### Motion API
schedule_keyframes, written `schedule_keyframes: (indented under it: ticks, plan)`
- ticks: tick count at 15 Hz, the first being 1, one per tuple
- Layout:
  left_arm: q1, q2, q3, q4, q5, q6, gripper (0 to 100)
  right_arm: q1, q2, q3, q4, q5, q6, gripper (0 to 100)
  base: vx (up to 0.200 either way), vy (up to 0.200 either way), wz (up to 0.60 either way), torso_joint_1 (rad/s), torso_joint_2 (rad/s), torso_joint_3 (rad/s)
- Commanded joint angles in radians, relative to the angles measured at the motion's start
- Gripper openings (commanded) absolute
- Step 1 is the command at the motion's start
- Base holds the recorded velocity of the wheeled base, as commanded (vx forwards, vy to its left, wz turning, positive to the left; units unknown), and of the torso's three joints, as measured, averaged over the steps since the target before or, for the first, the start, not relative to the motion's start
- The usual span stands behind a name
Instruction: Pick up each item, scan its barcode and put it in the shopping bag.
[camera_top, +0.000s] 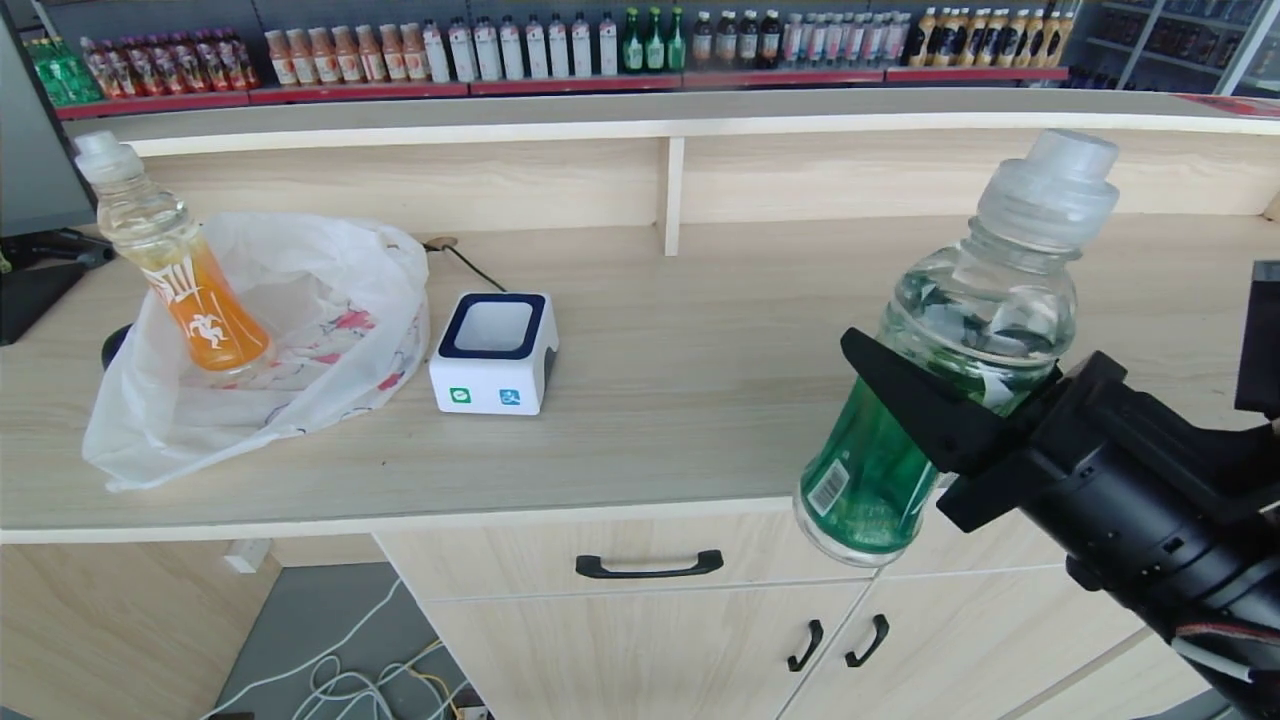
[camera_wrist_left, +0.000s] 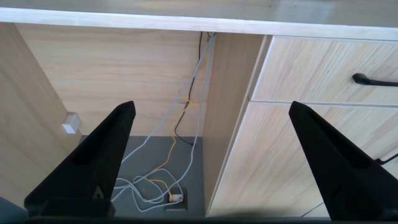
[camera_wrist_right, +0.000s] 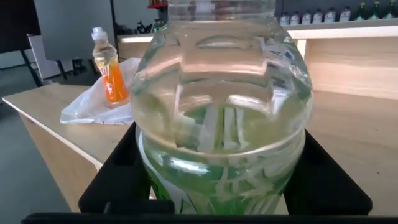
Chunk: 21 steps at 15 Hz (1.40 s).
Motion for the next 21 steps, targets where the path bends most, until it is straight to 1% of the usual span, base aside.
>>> schedule_keyframes:
  ticks: [1, 2, 4, 6, 7, 10, 11, 12, 13, 21]
  plan:
    - [0.0, 0.0, 0.0, 0.0, 0.0, 0.0, 100, -0.04, 0.0, -0.015, -0.001, -0.001, -0.036, 0, 0.0, 0.0, 0.0, 0.0, 0.0, 0.0]
    - [0.0, 0.0, 0.0, 0.0, 0.0, 0.0, 100, -0.052, -0.003, -0.035, -0.001, -0.004, -0.04, 0, 0.0, 0.0, 0.0, 0.0, 0.0, 0.0]
    - [0.0, 0.0, 0.0, 0.0, 0.0, 0.0, 100, -0.086, -0.003, -0.063, -0.001, -0.064, -0.037, 0, 0.0, 0.0, 0.0, 0.0, 0.0, 0.0]
    - [0.0, 0.0, 0.0, 0.0, 0.0, 0.0, 100, -0.102, -0.005, -0.081, -0.001, -0.085, -0.037, 0, 0.0, 0.0, 0.0, 0.0, 0.0, 0.0]
    - [0.0, 0.0, 0.0, 0.0, 0.0, 0.0, 100, -0.145, -0.014, -0.083, -0.001, -0.085, -0.04, 0, 0.0, 0.0, 0.0, 0.0, 0.0, 0.0]
    - [0.0, 0.0, 0.0, 0.0, 0.0, 0.0, 100, -0.208, -0.035, -0.05, -0.001, -0.084, -0.033, 0, 0.0, 0.2, 0.0, 0.002, 0.0, 0.002]
    - [0.0, 0.0, 0.0, 0.0, 0.0, 0.0, 100, -0.211, -0.042, -0.044, -0.001, -0.084, -0.031, 0, 0.0, 0.2, 0.0, 0.002, 0.0, 0.007]
    - [0.0, 0.0, 0.0, 0.0, 0.0, -0.001, 100, -0.216, -0.043, -0.053, -0.001, -0.084, -0.026, 0, 0.0, 0.2, 0.0, 0.002, 0.0, 0.007]
    - [0.0, 0.0, 0.0, 0.0, 0.0, -0.001, 100, -0.242, -0.043, -0.073, -0.001, -0.084, 0.001, 0, 0.0, 0.2, 0.0, -0.012, -0.01, 0.012]
    - [0.0, 0.0, 0.0, 0.0, 0.002, -0.004, 100, -0.253, -0.088, -0.037, -0.001, -0.082, 0.007, 0, 0.0, 0.2, 0.0, 0.006, 0.01, 0.001]
